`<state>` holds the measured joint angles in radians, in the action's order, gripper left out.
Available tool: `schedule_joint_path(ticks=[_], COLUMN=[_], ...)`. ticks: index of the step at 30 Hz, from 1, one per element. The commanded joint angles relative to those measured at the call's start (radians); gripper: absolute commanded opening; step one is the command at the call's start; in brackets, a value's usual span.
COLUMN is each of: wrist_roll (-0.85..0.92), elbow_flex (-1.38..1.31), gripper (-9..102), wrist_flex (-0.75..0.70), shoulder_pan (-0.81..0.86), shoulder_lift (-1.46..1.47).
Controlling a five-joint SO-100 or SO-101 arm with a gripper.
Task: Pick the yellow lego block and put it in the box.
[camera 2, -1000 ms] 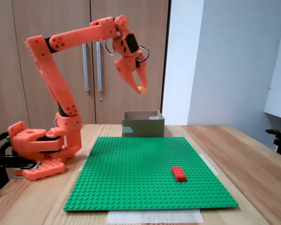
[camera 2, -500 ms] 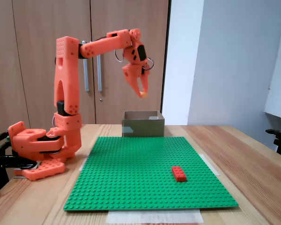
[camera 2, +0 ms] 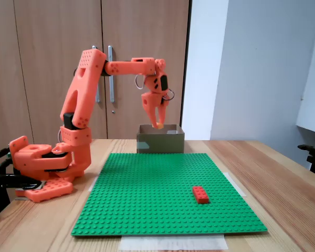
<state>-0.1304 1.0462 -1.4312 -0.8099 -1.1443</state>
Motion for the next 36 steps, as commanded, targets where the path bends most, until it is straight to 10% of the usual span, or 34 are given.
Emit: schedule_joint_path(ticks=[1, 36], wrist_roll=[-0.028, -0.028], elbow_flex=[-0.031, 0.227], gripper=[-1, -1], wrist_flex=[0.04, 0.364], shoulder_pan=[0.0, 0.003], shoulder_lift=[0.012, 0.077])
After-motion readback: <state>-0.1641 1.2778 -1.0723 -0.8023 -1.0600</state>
